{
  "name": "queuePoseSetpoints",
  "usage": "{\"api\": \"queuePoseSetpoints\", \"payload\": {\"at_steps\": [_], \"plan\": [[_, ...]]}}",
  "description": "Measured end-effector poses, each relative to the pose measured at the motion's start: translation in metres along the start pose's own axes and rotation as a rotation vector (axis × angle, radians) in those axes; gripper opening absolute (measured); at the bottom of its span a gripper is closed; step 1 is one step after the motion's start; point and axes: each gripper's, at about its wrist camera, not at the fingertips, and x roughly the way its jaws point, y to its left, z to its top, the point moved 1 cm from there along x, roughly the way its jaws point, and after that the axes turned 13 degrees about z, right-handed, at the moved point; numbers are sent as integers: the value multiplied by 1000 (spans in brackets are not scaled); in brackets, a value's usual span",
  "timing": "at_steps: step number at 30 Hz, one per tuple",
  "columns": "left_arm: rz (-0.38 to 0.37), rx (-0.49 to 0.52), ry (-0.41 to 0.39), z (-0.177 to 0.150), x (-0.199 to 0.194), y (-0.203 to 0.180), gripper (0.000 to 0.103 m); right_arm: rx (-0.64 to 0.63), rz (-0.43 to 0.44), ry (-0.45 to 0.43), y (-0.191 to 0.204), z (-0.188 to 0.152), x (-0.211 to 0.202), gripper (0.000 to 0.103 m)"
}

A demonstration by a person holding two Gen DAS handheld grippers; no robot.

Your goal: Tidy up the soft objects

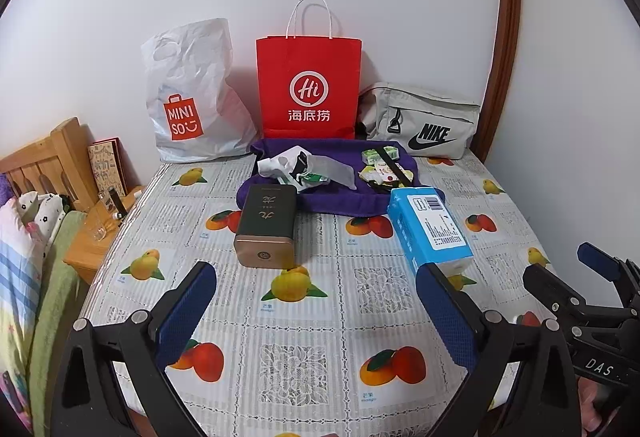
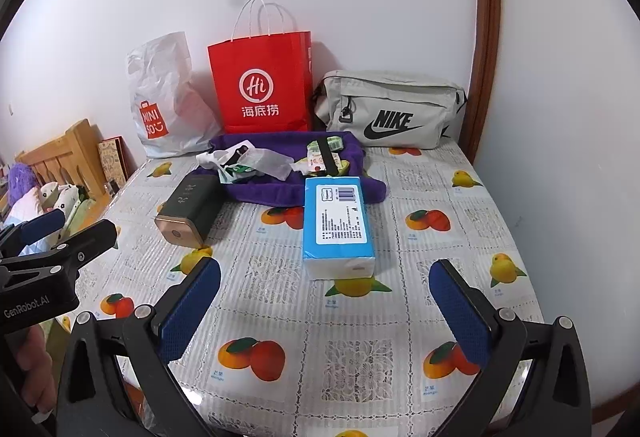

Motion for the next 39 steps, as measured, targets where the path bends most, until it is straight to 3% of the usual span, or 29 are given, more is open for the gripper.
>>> {"api": "queuePoseSetpoints", "payload": {"at_steps": [39], "plan": [[11, -10, 2, -2, -4, 6, 101, 2, 0, -9, 2, -3, -8, 102]]}}
